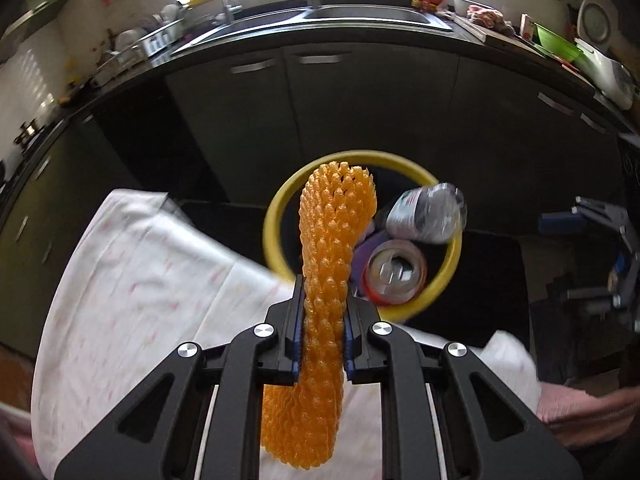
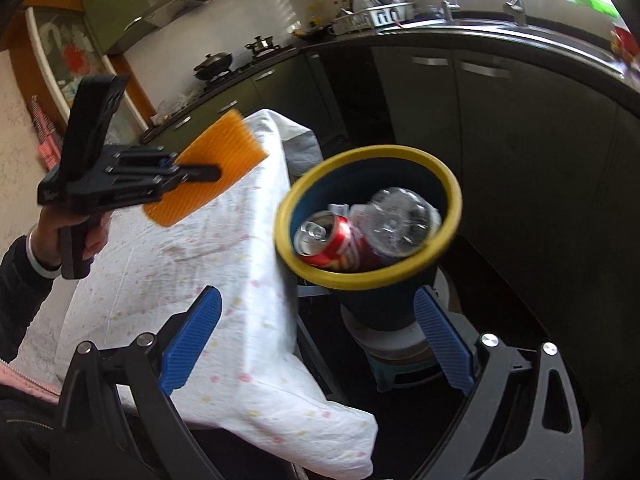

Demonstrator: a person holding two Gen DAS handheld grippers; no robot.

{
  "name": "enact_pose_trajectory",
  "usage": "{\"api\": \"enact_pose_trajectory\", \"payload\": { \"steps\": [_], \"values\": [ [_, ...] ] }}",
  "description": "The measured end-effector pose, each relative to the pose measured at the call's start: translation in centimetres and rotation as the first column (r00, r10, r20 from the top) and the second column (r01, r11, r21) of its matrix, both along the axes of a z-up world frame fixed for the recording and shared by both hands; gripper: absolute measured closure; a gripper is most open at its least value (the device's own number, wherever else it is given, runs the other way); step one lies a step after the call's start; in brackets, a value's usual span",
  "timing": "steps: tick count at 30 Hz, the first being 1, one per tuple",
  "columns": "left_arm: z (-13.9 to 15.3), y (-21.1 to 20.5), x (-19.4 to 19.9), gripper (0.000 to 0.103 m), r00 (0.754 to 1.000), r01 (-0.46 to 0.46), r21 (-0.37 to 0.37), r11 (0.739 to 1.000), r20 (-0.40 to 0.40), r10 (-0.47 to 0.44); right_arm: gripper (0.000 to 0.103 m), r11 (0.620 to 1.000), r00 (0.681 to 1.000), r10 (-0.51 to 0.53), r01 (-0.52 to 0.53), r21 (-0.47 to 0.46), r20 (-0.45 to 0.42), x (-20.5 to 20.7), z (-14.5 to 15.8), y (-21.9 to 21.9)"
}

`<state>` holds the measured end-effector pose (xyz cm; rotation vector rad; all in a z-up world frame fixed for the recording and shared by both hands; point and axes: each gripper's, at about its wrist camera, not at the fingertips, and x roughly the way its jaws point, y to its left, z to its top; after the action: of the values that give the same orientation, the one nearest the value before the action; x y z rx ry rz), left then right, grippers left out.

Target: Collect trash

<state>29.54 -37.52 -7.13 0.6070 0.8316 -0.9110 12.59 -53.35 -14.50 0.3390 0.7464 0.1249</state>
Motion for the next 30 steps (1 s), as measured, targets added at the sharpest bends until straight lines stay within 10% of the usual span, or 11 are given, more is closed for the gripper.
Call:
{"api": "enact_pose_trajectory", "payload": {
  "steps": [8,17,23,30],
  "values": [
    [-4.1,-9.4,4.4,0.08,0.997,0.063,0.072,0.995,-0.052,-0.059,0.011,0.999,0.999,-0.026,0.027,0.041,-0.028,0.0,-1.8,-2.3],
    [-7.4,-13.1,6.2,0.021,0.997,0.025,0.111,0.994,-0.07,-0.017,0.011,0.998,1.0,-0.015,0.016,0.058,-0.025,0.0,-2.0,-2.3],
    [-4.9,-9.5,4.2,0.01,0.999,-0.049,0.062,0.997,-0.01,0.05,0.01,0.999,1.0,0.004,-0.004,0.051,-0.016,-0.5,-1.4,-1.3],
    [2.2,2.1,-2.2,0.005,0.966,-0.238,-0.198,0.951,0.057,0.253,0.008,0.996,0.996,0.092,-0.092,0.008,-0.001,-0.9,-0.6,2.1]
  ]
}}
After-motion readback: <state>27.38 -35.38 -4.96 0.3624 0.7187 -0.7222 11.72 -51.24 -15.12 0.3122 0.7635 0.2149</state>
